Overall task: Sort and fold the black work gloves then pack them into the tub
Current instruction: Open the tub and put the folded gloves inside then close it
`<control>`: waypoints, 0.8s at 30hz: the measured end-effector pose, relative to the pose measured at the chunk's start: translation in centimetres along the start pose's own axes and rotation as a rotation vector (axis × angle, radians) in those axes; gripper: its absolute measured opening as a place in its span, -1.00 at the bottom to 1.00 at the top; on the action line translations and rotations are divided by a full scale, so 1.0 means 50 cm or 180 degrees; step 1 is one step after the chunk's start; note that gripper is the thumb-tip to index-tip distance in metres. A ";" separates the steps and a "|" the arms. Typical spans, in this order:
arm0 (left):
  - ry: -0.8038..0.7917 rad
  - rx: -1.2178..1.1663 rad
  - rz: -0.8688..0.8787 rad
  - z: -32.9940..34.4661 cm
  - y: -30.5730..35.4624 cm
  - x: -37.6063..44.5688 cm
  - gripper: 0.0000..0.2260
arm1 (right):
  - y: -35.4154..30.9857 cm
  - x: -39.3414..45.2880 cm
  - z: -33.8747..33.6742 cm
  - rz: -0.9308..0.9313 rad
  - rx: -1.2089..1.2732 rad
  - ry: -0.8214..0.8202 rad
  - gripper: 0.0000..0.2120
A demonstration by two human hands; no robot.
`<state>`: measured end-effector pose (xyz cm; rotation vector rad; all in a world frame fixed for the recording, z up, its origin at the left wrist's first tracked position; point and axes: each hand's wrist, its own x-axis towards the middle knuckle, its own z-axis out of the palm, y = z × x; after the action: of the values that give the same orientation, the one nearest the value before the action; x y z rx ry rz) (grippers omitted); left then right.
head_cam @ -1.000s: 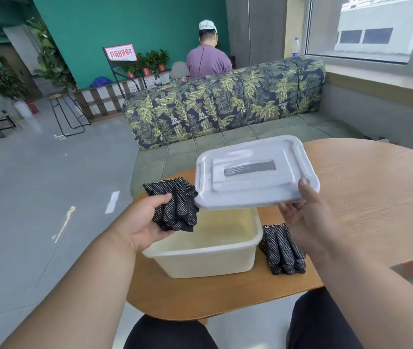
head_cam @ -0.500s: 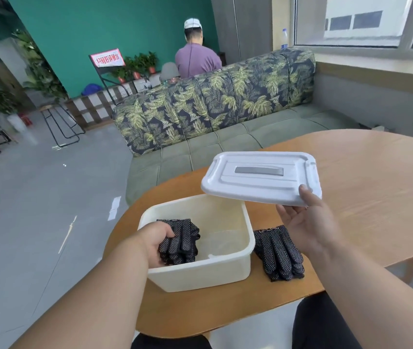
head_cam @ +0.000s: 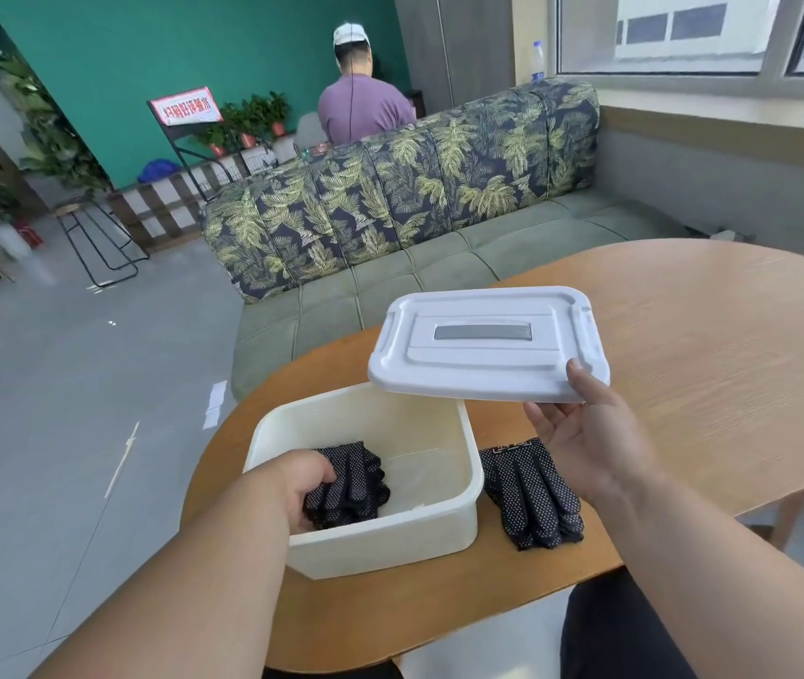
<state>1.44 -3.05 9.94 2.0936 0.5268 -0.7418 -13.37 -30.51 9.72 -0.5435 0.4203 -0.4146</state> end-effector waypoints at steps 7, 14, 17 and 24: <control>-0.0093 0.0265 0.0276 0.009 0.027 -0.082 -0.78 | -0.013 0.000 0.004 0.0033 0.0062 -0.0043 -0.83; 0.0353 -0.0021 0.0943 -0.050 0.015 -0.090 -0.76 | -0.010 -0.012 0.027 0.0083 -0.0028 -0.0227 -0.72; -0.0099 -0.0914 0.1221 -0.079 0.013 -0.106 -0.62 | 0.003 -0.023 0.046 0.0134 -0.0212 -0.0381 -0.65; -0.0825 -0.1735 0.1501 -0.081 -0.004 -0.144 -0.79 | 0.029 -0.045 0.081 0.0319 -0.0752 -0.0845 -0.58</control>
<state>-2.70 -0.34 16.57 1.4992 0.0639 -0.5070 -12.88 -26.66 12.64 -0.7931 0.2400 -0.1928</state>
